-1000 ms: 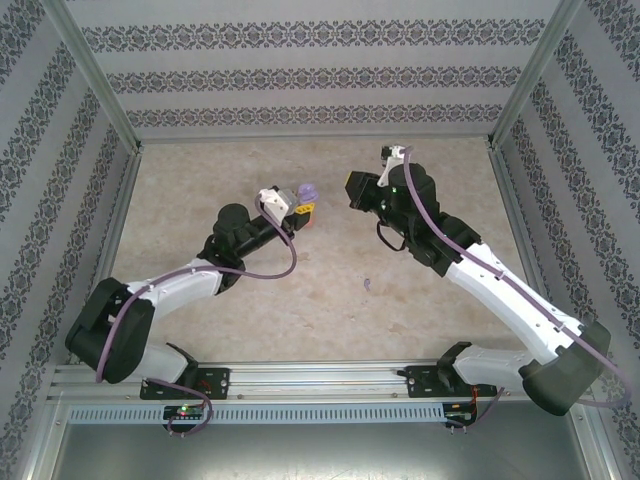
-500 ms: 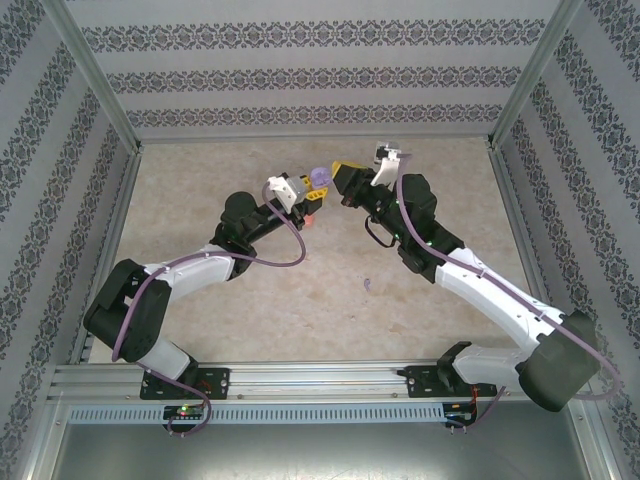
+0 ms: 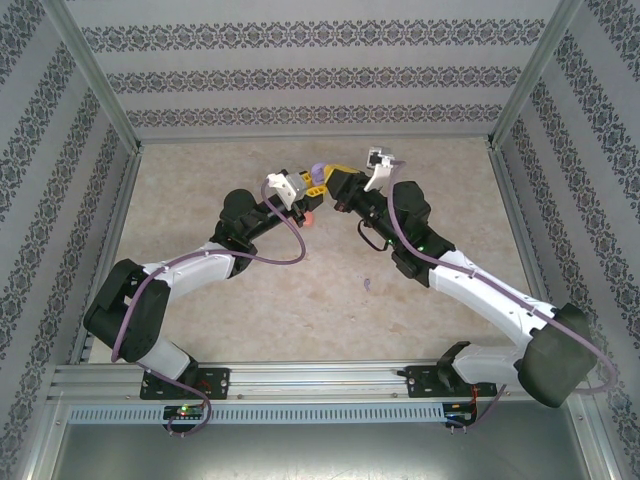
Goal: Insert the wireless bluetooth earbuds into the charging case
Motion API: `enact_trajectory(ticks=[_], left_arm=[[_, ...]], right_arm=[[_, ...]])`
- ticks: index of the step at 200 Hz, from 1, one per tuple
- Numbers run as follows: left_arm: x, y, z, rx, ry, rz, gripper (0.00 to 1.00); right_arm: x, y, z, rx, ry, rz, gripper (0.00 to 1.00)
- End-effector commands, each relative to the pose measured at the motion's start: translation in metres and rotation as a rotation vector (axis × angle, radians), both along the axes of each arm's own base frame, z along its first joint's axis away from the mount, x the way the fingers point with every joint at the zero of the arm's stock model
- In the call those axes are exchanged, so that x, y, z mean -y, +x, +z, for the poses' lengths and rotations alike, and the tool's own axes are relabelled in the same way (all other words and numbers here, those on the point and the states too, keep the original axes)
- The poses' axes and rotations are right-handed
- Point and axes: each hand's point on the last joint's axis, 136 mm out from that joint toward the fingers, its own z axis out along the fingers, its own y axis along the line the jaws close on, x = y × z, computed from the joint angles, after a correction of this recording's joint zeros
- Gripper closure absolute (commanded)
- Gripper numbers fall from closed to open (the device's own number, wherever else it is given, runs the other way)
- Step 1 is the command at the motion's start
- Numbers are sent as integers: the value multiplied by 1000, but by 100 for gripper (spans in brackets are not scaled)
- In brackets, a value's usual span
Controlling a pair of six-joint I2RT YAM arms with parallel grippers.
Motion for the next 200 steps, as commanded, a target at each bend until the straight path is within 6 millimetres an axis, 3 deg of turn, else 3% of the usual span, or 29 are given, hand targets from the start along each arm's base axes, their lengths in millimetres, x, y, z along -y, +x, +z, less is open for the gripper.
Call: enact_trajectory(ticks=[1,146,200], left_arm=[[6,-7,22,58,-32,-37,100],[5,-9,23,52,-29,-35,100],[5,-2,26,18,-36,-16,100]], right_arm=[[-7,-2,2,20,15,17,86],[6,8,-24,-22,-40,-49,90],[-4,-6,-38,-17,-139,-8,91]])
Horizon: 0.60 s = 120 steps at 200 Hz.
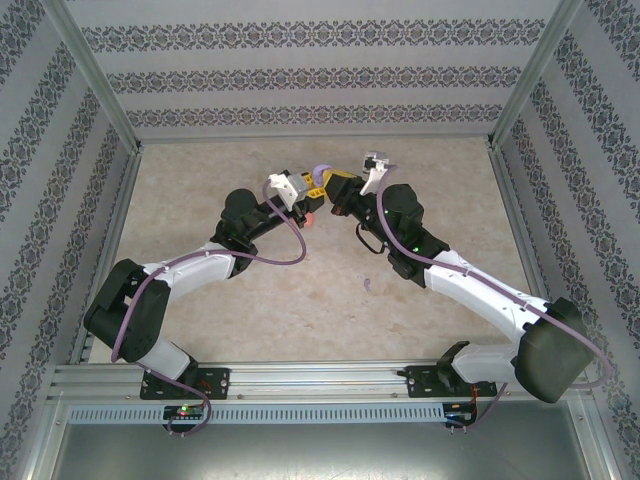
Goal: Insert the wireless bluetooth earbuds into the charging case
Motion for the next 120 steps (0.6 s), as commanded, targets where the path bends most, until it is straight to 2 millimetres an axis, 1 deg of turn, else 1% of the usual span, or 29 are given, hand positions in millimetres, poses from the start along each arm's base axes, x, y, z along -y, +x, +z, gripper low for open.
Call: enact_trajectory(ticks=[1,44,94,103,120], left_arm=[[2,-2,31,43,-48,-5,100],[1,-1,33,40,-59,-2,100],[3,-1,33,28,-59,-4,100],[2,0,33,27,-57,-2,100],[3,0,29,16,-51,-3,100]], right_arm=[[-3,-11,-16,-2,-81,16,91],[1,-15,-29,-24,-124,-4,91],[-9,-19,-39,-50,-166,28,91],[-8,-19,-38,-49,-165,24,88],[-5,-18,-33,-51,-160,5,78]])
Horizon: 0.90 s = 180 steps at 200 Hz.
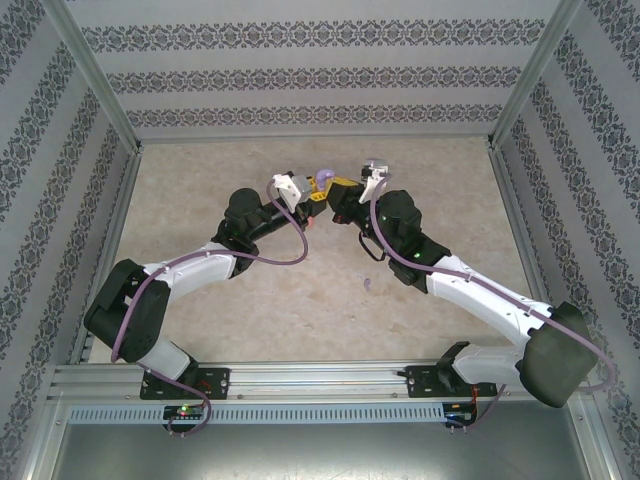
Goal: Insert the wireless bluetooth earbuds into the charging case
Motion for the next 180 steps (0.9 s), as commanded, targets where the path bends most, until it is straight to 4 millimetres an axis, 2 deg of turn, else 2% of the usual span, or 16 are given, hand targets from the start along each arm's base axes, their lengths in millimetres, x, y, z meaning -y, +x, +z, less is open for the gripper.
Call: enact_trajectory(ticks=[1,12,25,49,75,92,111,133,146,168,180], left_arm=[[-1,1,40,81,-67,15,100],[-2,1,39,81,-65,17,100],[-2,1,37,75,-63,19,100],[-1,2,34,65,-59,22,100],[-1,3,29,58,-54,23,100],[-1,4,26,54,-50,24,100],[0,4,21,48,-43,22,100],[1,3,18,51,-30,13,100],[2,1,16,52,-20,1,100],[6,1,13,48,-2,-16,100],[7,1,11,46,5,-23,100]], right_arm=[[-9,-10,-14,-52,-53,33,77],[-6,-9,-7,-46,-40,24,67],[-3,-10,3,-36,-24,23,64],[1,-16,22,-28,15,46,50],[17,-26,44,-13,57,41,32],[32,-32,60,-9,80,23,28],[47,-35,70,-33,80,7,27],[54,-30,64,-120,31,3,42],[54,-24,54,-195,-6,12,67],[47,-17,37,-293,-51,47,99],[42,-16,30,-335,-71,63,100]])
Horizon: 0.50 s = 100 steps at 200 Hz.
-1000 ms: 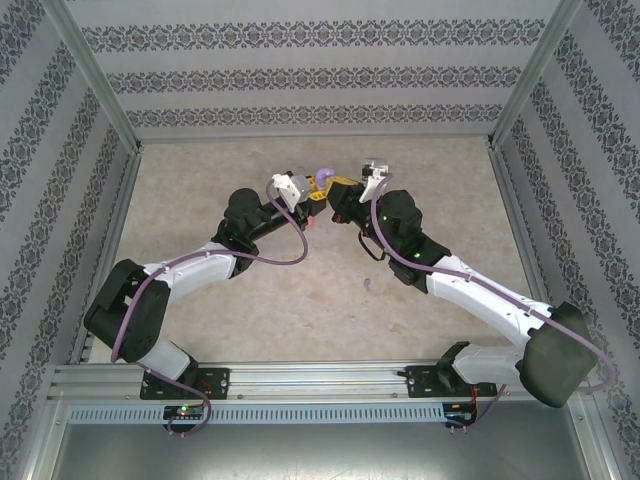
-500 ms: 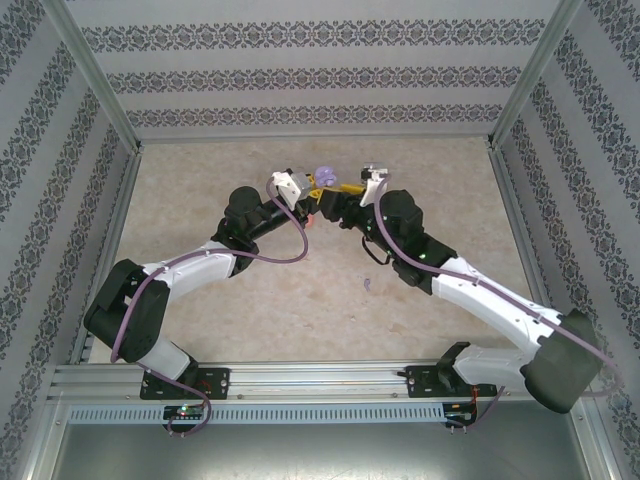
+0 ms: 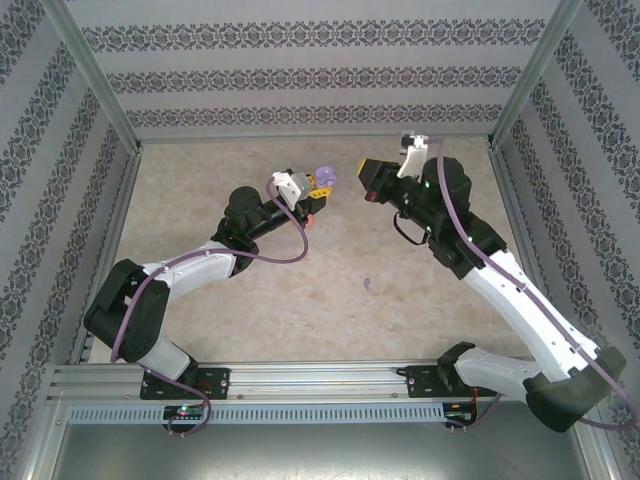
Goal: Insert the wireless bluetooth earbuds into the charging case
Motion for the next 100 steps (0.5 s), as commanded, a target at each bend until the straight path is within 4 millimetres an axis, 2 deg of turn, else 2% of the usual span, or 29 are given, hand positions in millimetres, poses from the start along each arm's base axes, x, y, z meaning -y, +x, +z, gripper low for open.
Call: enact_trajectory(ticks=[1,39,100], left_arm=[[7,-3,9,45,6,-39,100],[10,-3,6,37,16,-55,100],[11,-4,4,31,14,-62,100]], right_arm=[[-11,-5,-40,-182,-80,77,100],[-25,-1,-60,-278,-101,119,100],[-41,2,-72,-314,-127,157,100]])
